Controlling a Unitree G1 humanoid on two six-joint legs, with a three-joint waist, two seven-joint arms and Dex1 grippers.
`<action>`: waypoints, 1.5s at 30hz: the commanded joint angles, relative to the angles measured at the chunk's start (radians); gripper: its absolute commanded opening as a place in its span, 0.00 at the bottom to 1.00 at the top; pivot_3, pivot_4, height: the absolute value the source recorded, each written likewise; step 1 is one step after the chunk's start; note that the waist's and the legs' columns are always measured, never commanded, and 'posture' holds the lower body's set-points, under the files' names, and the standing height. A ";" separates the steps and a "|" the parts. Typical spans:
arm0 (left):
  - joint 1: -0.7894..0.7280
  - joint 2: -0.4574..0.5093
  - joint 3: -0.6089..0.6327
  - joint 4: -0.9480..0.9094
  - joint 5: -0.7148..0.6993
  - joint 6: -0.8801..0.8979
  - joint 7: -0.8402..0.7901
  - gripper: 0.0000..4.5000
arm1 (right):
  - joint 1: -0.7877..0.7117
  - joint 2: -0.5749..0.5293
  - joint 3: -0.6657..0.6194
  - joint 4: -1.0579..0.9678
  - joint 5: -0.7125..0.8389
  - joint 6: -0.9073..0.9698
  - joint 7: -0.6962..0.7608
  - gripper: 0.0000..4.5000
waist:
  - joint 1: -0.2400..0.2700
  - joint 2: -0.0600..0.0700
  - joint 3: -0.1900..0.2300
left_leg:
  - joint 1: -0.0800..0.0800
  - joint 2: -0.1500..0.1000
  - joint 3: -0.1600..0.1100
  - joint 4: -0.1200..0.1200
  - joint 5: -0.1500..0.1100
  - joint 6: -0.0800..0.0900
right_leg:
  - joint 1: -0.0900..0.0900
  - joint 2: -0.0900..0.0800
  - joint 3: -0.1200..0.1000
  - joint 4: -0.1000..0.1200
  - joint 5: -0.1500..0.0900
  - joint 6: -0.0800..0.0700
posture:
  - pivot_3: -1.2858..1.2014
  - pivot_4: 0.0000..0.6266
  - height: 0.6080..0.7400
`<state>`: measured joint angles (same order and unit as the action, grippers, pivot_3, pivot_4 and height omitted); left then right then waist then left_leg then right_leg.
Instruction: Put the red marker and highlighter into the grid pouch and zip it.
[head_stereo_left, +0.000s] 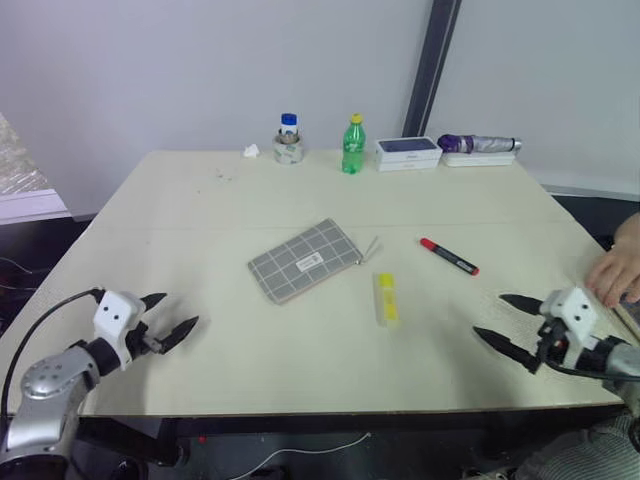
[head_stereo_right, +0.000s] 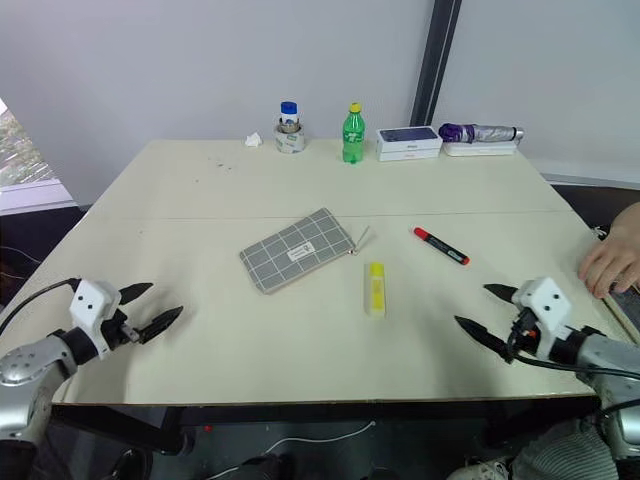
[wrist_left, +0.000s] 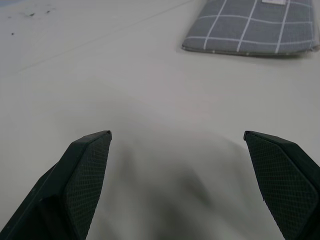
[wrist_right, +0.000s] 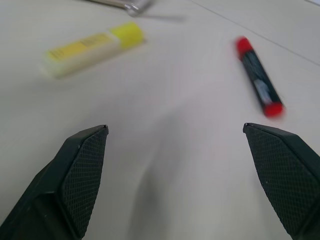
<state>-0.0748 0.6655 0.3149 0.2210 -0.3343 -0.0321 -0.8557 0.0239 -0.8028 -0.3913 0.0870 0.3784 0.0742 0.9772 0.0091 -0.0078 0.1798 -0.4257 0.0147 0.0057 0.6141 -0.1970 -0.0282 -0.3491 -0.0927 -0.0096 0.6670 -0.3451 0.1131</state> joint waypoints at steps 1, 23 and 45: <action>0.016 0.018 0.032 -0.025 -0.025 -0.019 -0.024 0.99 | 0.009 -0.003 -0.031 -0.035 0.018 -0.022 -0.001 1.00 | 0.000 0.000 0.000 | 0.000 0.000 0.000 0.000 0.000 0.000 | 0.000 0.000 0.000 0.000 0.000 0.000 | 0.52 0.24 1.00; -0.058 0.005 -0.013 0.023 0.074 -0.176 0.020 1.00 | -0.212 0.044 0.103 0.055 -0.030 -0.010 -0.078 0.70 | -0.003 0.000 0.000 | 0.000 0.000 0.000 0.000 0.000 0.000 | 0.000 0.000 0.000 0.000 0.000 0.000 | 0.52 0.24 1.00; -0.479 0.012 -0.403 0.553 0.604 -0.819 0.239 1.00 | -1.028 0.447 0.424 0.906 -0.441 -0.239 -0.534 0.00 | -0.025 0.000 0.000 | -0.003 -0.002 0.010 -0.002 0.001 -0.002 | -0.008 0.001 0.003 0.003 0.000 0.000 | 0.52 0.24 1.00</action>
<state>-0.5346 0.6681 -0.0663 0.7519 0.2229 -0.8120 -0.6525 -0.9566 -0.3603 0.0332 0.9556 -0.0450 -0.1496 0.4794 -0.0157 -0.0076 0.1798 -0.4287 0.0130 0.0155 0.6125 -0.1960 -0.0295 -0.3569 -0.0917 -0.0066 0.6700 -0.3447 0.1134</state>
